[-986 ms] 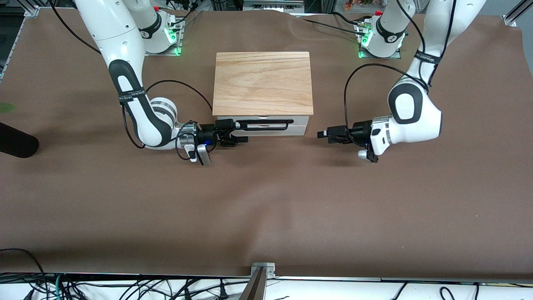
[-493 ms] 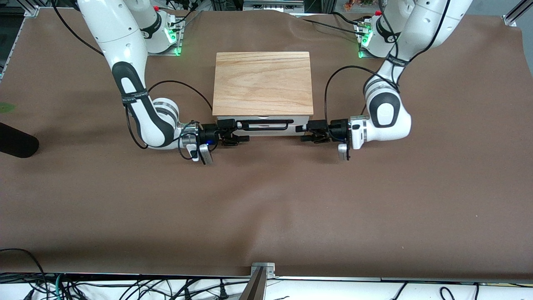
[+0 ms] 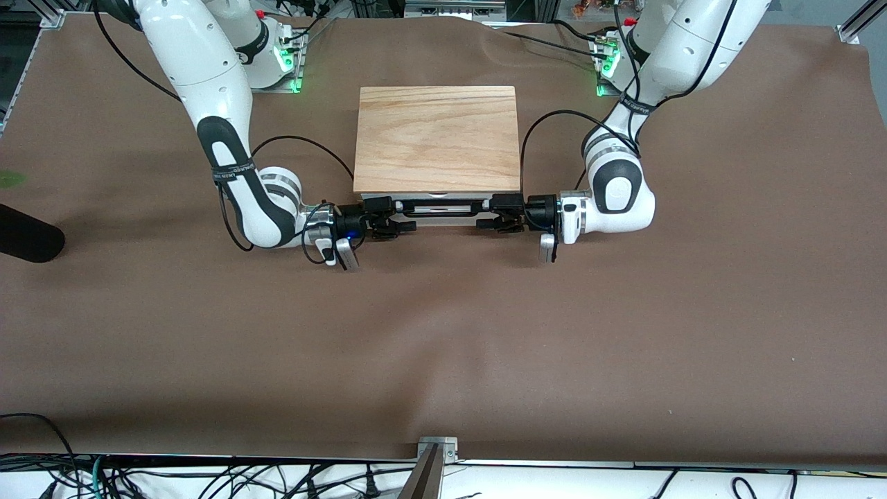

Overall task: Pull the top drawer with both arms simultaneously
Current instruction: 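Slide the right gripper and the left gripper onto the black handle ends, then close the right gripper and the left gripper on the black handle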

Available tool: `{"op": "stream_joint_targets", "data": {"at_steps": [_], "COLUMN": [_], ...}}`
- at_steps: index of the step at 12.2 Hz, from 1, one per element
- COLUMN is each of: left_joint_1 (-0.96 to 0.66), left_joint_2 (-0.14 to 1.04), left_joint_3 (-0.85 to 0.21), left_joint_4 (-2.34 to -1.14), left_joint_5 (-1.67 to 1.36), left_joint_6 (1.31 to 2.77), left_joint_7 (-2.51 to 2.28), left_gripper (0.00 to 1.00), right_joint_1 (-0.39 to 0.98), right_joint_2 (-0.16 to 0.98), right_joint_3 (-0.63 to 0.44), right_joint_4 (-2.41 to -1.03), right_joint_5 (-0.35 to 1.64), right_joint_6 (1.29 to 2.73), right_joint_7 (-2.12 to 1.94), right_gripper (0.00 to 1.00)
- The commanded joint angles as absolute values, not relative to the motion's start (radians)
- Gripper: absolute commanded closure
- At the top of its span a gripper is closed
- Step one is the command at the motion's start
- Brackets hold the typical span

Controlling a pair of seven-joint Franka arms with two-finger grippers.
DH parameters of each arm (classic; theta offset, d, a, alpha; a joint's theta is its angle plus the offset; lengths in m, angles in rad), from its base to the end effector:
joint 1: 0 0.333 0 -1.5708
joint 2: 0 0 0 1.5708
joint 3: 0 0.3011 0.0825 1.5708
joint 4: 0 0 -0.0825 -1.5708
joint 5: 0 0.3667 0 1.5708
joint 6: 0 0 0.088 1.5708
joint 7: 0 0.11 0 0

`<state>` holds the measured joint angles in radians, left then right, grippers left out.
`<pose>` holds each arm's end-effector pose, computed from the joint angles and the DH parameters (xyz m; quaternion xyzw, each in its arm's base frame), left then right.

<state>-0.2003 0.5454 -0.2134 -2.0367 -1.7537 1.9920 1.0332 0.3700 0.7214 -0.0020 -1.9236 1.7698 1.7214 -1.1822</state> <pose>0.4983 -0.2863 0.1943 0.7598 -0.0044 -0.0029 0.6501 0.5018 0.2939 0.1394 -0.7168 -0.0794 0.0085 0.6927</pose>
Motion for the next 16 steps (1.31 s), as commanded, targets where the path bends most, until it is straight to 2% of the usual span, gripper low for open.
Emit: {"op": "stream_joint_targets", "data": {"at_steps": [1, 2, 4, 7, 8, 9, 10, 11, 14, 15, 16], "left_joint_1": [-0.213, -0.213, -0.213, -0.212, -0.210, -0.209, -0.209, -0.209, -0.207, -0.207, -0.206], "left_joint_2": [0.555, 0.555, 0.567, 0.600, 0.598, 0.600, 0.600, 0.600, 0.606, 0.614, 0.618], "left_joint_3": [-0.229, -0.230, -0.230, -0.230, -0.230, -0.230, -0.230, -0.230, -0.230, -0.230, -0.230], "left_joint_4": [-2.028, -2.029, -2.039, -2.052, -2.059, -2.060, -2.063, -2.063, -2.071, -2.078, -2.085], "left_joint_5": [-1.792, -1.790, -1.792, -1.792, -1.792, -1.792, -1.792, -1.792, -1.792, -1.792, -1.792], "left_joint_6": [1.982, 1.982, 1.973, 1.924, 1.921, 1.911, 1.902, 1.901, 1.891, 1.881, 1.879], "left_joint_7": [1.075, 1.086, 1.135, 1.213, 1.213, 1.215, 1.215, 1.216, 1.249, 1.249, 1.250], "left_gripper": [0.11, 0.14, 0.14, 0.15, 0.15, 0.28, 0.32, 0.42, 0.61, 0.63, 0.67], "right_joint_1": [0.373, 0.373, 0.373, 0.373, 0.373, 0.373, 0.373, 0.373, 0.377, 0.377, 0.377], "right_joint_2": [0.703, 0.703, 0.703, 0.695, 0.690, 0.690, 0.687, 0.681, 0.667, 0.666, 0.661], "right_joint_3": [0.000, 0.000, -0.002, -0.002, -0.002, -0.002, -0.002, 0.000, 0.002, 0.002, 0.002], "right_joint_4": [-1.950, -1.950, -1.950, -1.950, -1.950, -1.950, -1.950, -1.951, -1.965, -1.973, -1.976], "right_joint_5": [1.776, 1.776, 1.776, 1.776, 1.776, 1.776, 1.776, 1.776, 1.776, 1.776, 1.776], "right_joint_6": [1.701, 1.701, 1.701, 1.703, 1.701, 1.701, 1.701, 1.701, 1.703, 1.701, 1.701], "right_joint_7": [-1.190, -1.189, -1.189, -1.189, -1.189, -1.189, -1.189, -1.186, -1.170, -1.170, -1.170], "right_gripper": [0.08, 0.10, 0.18, 0.36, 0.45, 0.46, 0.46, 0.46, 0.46, 0.46, 0.54]}}
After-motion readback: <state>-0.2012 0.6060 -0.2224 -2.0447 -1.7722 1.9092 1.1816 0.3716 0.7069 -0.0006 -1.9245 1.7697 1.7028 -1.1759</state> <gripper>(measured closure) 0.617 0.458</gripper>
